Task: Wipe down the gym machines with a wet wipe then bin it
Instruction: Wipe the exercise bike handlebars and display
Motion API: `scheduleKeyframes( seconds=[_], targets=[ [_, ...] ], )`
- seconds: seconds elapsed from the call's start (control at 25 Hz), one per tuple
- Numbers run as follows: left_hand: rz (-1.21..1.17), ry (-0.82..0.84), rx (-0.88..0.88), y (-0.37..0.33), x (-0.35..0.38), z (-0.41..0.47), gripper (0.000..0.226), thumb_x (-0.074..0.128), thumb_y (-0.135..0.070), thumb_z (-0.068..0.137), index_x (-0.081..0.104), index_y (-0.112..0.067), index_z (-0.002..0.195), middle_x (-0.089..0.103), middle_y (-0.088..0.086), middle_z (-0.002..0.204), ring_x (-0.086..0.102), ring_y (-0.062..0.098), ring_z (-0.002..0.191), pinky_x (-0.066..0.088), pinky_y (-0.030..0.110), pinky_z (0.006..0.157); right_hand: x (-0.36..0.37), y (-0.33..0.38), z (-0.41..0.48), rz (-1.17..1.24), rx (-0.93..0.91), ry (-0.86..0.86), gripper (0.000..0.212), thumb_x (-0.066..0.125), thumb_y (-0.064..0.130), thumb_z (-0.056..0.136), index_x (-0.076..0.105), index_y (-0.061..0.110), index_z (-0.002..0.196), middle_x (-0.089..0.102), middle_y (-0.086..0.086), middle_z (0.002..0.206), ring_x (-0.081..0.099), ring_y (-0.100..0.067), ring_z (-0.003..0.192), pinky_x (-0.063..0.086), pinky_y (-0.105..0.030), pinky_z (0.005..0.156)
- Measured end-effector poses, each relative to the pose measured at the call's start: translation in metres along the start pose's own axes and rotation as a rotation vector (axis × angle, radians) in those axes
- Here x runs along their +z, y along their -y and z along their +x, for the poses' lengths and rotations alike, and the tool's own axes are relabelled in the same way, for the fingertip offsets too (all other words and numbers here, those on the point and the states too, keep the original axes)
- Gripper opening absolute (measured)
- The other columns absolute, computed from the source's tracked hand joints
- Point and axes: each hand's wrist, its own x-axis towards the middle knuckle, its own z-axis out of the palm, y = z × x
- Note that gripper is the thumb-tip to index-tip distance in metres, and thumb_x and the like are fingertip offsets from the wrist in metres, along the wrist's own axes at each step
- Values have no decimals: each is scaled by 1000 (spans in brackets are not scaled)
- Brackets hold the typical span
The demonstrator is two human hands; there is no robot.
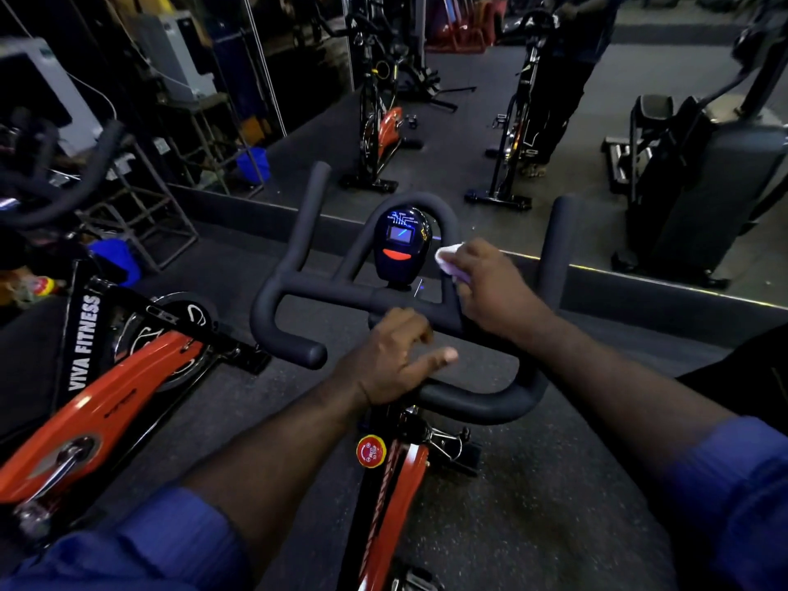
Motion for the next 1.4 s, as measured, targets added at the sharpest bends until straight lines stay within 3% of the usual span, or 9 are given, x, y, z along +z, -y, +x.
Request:
scheduleKeyframes(
  seconds=[0.16, 0.28, 0.44, 0.64, 0.84, 1.08, 1.16, 1.24, 1.4],
  targets=[
    [285, -146, 189, 31, -11, 14, 22, 60, -21, 103, 67, -2, 111, 60, 14, 122, 55, 29, 110, 43, 34, 98, -5, -5, -38, -6, -218, 106, 40, 48, 25, 81, 80, 18, 103, 68, -5, 97, 59, -23, 93, 46, -26, 88],
    [288, -139, 199, 46, 3, 16, 26, 57, -18, 103, 64, -1, 122, 57, 14, 132, 54, 32, 117, 43, 37, 104, -12, -8, 13, 5, -69, -93, 24, 59, 21, 92, 79, 19, 104, 60, -1, 92, 58, -22, 84, 52, -37, 81],
    [178, -171, 158, 53, 9, 14, 28, 65, -10, 98, 59, -8, 125, 51, 4, 135, 47, 27, 118, 34, 27, 109, 4, -16, 23, -115, -162, -55, 22, 66, 11, 93, 76, 10, 112, 60, -12, 103, 54, -27, 96, 48, -36, 87],
    [201, -148, 149, 55, 11, 16, 37, 71, -9, 95, 53, -13, 127, 48, 2, 136, 46, 26, 119, 35, 30, 105, -18, -14, 38, -90, -195, -32, 35, 50, 31, 88, 78, 12, 98, 62, -9, 96, 61, -29, 90, 48, -33, 77],
    [256, -220, 205, 64, 17, 18, 30, 57, -23, 100, 54, -12, 128, 52, 7, 135, 49, 29, 115, 42, 37, 101, -1, -9, 70, -223, -253, -71, 28, 60, 0, 75, 73, 1, 100, 66, -18, 110, 58, -39, 104, 44, -38, 96],
    [236, -210, 205, 64, 18, 17, 28, 63, -18, 100, 59, -9, 126, 48, 4, 137, 48, 27, 119, 46, 40, 99, -22, -14, 98, -207, -341, -139, 33, 56, 17, 81, 78, 4, 103, 72, -15, 110, 61, -35, 108, 49, -39, 97],
    [239, -191, 171, 64, 19, 16, 30, 65, -19, 99, 59, -10, 127, 48, 3, 139, 47, 27, 121, 51, 44, 97, -24, -6, 129, -196, -372, -19, 36, 63, 13, 83, 78, 7, 114, 74, -9, 121, 63, -32, 114, 49, -42, 102],
    [234, -191, 154, 64, 17, 15, 32, 68, -18, 98, 60, -10, 128, 49, 3, 139, 46, 26, 122, 51, 44, 96, -23, -13, 123, -186, -381, 67, 42, 63, 6, 81, 78, 11, 120, 73, -5, 128, 67, -36, 107, 55, -47, 94],
    [242, -198, 160, 64, 19, 17, 29, 67, -18, 98, 62, -10, 125, 55, 6, 135, 46, 25, 120, 42, 36, 99, -28, -37, 58, -148, -255, -182, 47, 47, 19, 81, 79, 13, 116, 77, -4, 119, 70, -36, 95, 59, -46, 80]
  ],
)
